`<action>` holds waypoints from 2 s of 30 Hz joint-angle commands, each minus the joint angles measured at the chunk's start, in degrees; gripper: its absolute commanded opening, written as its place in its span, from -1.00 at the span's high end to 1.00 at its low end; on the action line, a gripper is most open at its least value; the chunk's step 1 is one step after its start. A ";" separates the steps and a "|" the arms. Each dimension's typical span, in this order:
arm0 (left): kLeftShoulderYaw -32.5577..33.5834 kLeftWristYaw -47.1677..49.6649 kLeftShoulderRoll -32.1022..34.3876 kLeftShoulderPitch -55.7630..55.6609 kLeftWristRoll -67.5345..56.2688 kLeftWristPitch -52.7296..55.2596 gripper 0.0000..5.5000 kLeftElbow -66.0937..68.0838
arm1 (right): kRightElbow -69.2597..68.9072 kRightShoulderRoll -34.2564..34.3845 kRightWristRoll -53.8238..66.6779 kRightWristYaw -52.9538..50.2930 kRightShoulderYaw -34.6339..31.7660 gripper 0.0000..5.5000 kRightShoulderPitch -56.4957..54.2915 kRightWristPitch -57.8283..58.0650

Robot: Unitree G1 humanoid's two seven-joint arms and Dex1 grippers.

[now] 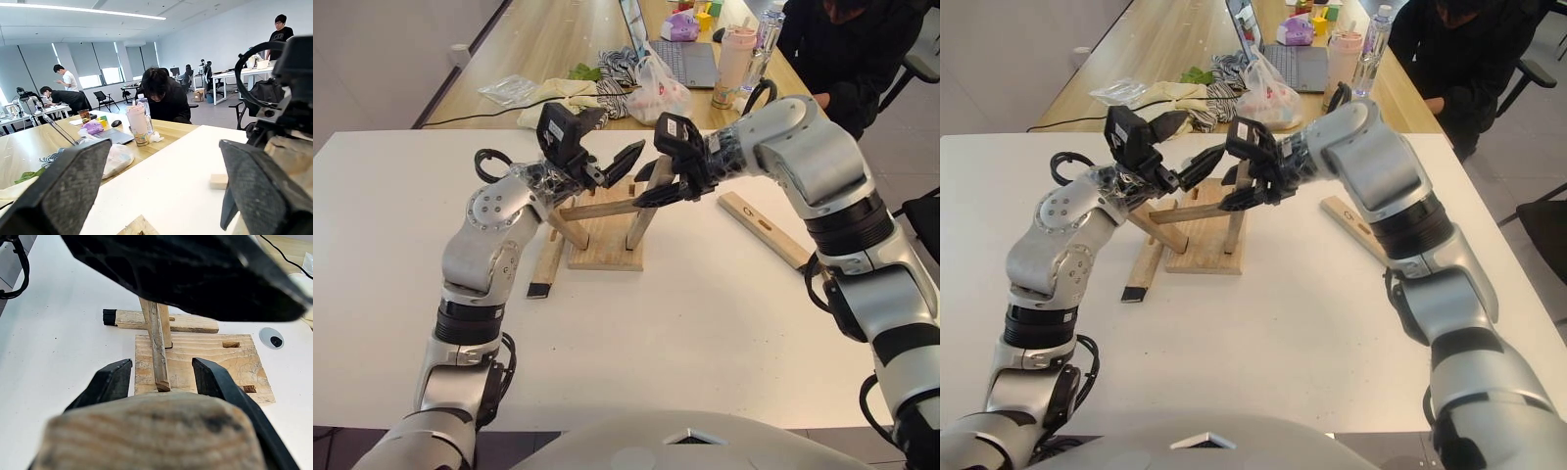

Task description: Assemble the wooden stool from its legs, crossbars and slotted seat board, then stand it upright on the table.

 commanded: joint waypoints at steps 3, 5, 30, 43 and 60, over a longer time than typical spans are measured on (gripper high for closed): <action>8.84 5.66 -8.57 -1.14 -11.19 4.58 -0.47 1.74 | 1.61 4.37 2.71 0.92 3.80 0.26 5.30 3.71; 10.73 11.82 -7.73 -4.29 -8.95 7.28 -0.47 0.84 | 1.90 4.25 2.51 0.43 4.00 0.26 5.24 3.63; -6.41 10.07 10.65 7.09 12.26 22.91 0.82 -18.11 | 0.35 3.13 3.73 -5.78 4.17 0.26 7.82 4.88; -15.61 9.61 3.17 15.22 16.79 20.61 1.00 -5.48 | -1.14 6.23 6.77 -6.73 1.88 0.13 6.83 4.67; -11.80 7.30 1.55 15.40 17.16 17.62 1.00 -0.62 | 0.26 0.29 29.04 -3.76 -30.21 -0.32 3.10 13.55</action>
